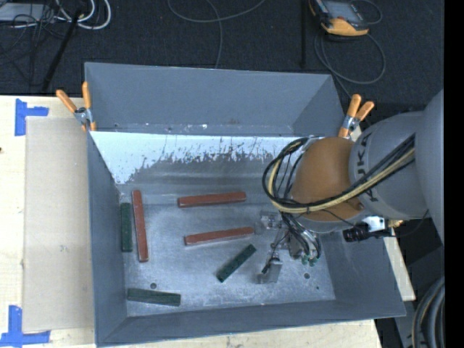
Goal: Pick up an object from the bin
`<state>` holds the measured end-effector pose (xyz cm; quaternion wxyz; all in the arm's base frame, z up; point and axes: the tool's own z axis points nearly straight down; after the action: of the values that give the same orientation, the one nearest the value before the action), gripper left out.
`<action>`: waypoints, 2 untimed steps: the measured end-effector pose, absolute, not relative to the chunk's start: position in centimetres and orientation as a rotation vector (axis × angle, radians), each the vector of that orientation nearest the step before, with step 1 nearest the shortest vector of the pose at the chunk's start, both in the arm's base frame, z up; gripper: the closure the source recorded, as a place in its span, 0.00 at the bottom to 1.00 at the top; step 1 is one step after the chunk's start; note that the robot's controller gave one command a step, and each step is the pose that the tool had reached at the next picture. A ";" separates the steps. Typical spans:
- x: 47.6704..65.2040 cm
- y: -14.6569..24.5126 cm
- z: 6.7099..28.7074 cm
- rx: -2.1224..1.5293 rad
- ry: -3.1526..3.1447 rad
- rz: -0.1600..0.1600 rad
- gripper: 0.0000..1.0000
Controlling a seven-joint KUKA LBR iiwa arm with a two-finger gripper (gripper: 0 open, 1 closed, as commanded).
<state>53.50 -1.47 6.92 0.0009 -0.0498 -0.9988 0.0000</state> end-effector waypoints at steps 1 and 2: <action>51.4 6.3 6.9 -0.059 -3.136 -0.005 0.00; 51.5 5.9 7.0 -0.065 -3.138 0.000 1.00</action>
Offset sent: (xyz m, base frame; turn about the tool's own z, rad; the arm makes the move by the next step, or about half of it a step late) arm -0.0192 0.0724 0.0012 -0.0545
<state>51.53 5.85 6.98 0.0013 -0.0207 -0.9998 0.0001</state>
